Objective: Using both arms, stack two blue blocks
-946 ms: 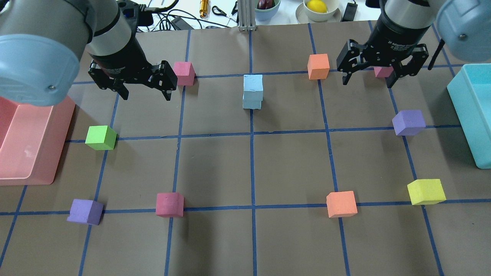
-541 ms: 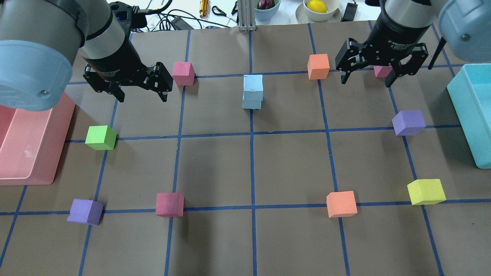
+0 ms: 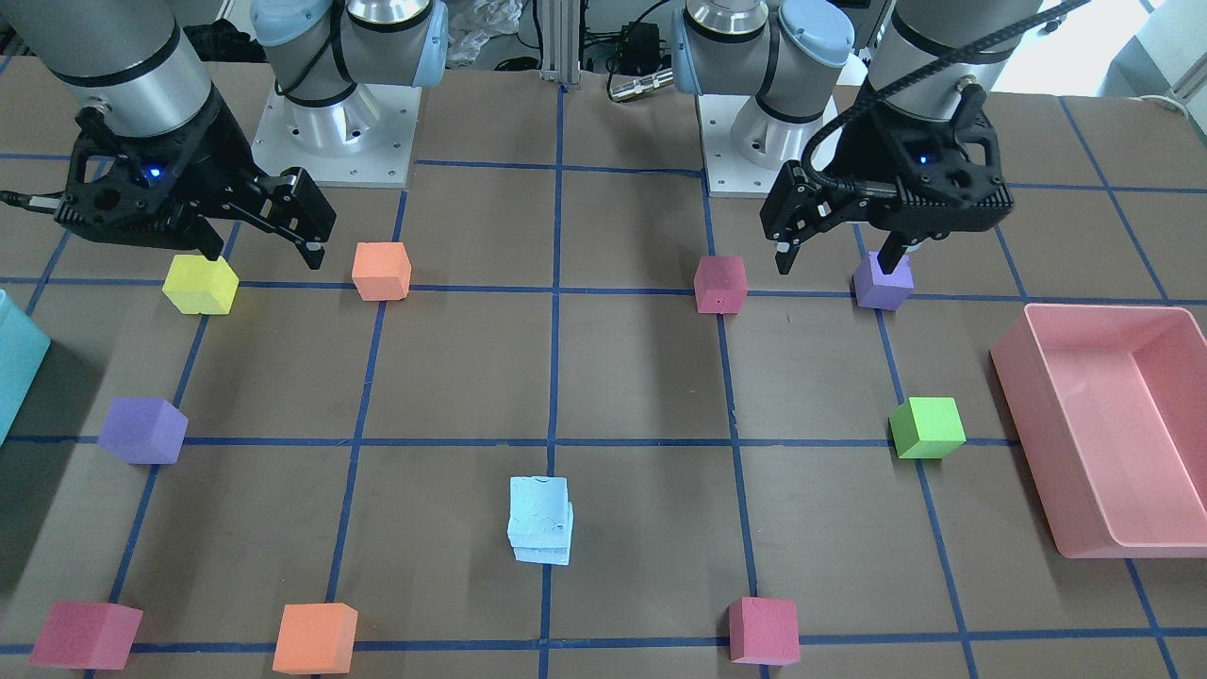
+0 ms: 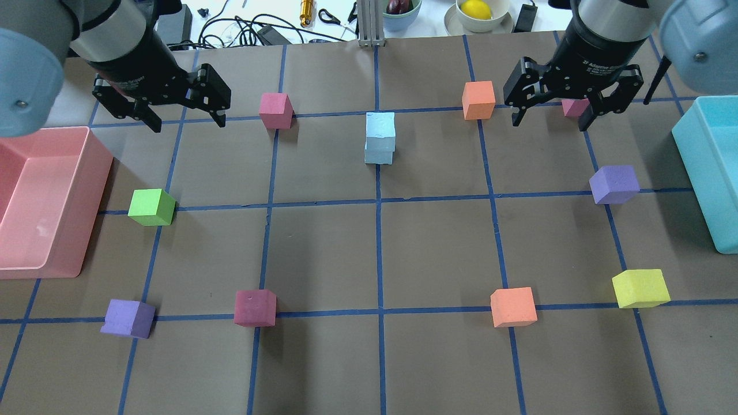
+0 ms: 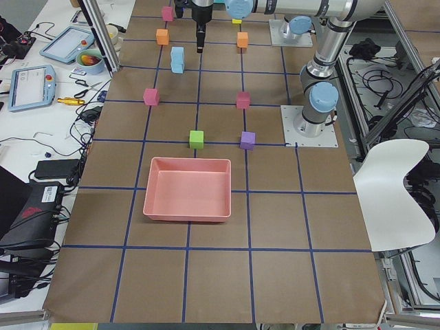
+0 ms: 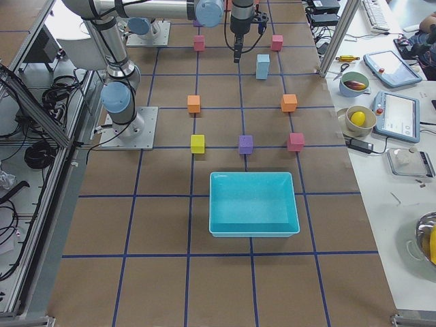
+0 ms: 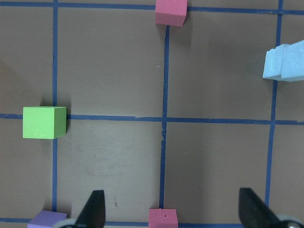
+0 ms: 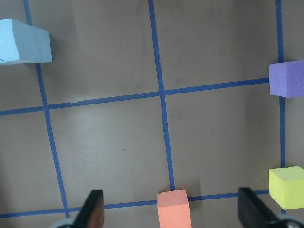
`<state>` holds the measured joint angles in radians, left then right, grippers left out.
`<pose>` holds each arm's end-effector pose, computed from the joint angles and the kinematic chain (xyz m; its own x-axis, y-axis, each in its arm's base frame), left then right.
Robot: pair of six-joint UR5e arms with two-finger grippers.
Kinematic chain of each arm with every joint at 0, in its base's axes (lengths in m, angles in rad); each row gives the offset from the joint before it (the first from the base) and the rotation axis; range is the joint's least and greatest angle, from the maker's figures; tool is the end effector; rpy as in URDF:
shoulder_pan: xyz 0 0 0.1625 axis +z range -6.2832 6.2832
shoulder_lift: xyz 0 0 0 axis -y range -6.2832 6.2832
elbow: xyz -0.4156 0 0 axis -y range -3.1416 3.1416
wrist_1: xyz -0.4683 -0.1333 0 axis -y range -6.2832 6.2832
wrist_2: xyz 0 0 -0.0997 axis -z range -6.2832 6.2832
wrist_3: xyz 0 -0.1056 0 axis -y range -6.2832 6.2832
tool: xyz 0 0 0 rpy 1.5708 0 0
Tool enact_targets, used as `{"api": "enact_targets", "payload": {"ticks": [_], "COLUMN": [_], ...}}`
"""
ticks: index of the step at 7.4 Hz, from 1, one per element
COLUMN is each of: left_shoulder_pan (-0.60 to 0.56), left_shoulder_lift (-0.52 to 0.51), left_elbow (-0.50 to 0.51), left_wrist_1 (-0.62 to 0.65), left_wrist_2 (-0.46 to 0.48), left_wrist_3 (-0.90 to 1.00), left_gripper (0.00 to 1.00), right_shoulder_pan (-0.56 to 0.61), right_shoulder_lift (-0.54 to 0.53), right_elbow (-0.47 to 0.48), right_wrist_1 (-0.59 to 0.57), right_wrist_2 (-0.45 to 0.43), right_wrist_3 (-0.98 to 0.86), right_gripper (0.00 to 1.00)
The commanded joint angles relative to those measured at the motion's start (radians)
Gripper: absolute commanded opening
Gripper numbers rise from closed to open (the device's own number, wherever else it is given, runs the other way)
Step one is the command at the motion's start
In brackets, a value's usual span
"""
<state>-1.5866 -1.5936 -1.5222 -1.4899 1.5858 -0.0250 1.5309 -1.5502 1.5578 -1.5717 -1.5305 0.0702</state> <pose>-0.1410 -0.5858 0.4957 -0.9999 -0.0107 -0.0123 -0.0093 0.9942 -0.1068 0.1145 -0.5809 0.4683 -0.9931 0.1101 -0.0397 0.1098 0.9939 0.0095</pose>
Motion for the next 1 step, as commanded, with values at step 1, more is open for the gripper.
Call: {"api": "enact_targets", "payload": {"ticks": [1], "left_shoulder_pan": [-0.038], "left_shoulder_lift": [-0.014], "left_elbow": [0.013], "left_wrist_1": [0.004], "left_wrist_2": [0.033], "left_wrist_3": [-0.001], "left_gripper": [1.0], "right_shoulder_pan": [0.0], "right_shoulder_lift": [-0.002], "right_elbow": [0.004], "right_wrist_1": [-0.001], "right_wrist_2": [-0.005], "right_wrist_3": [-0.004], "right_gripper": [1.0]}}
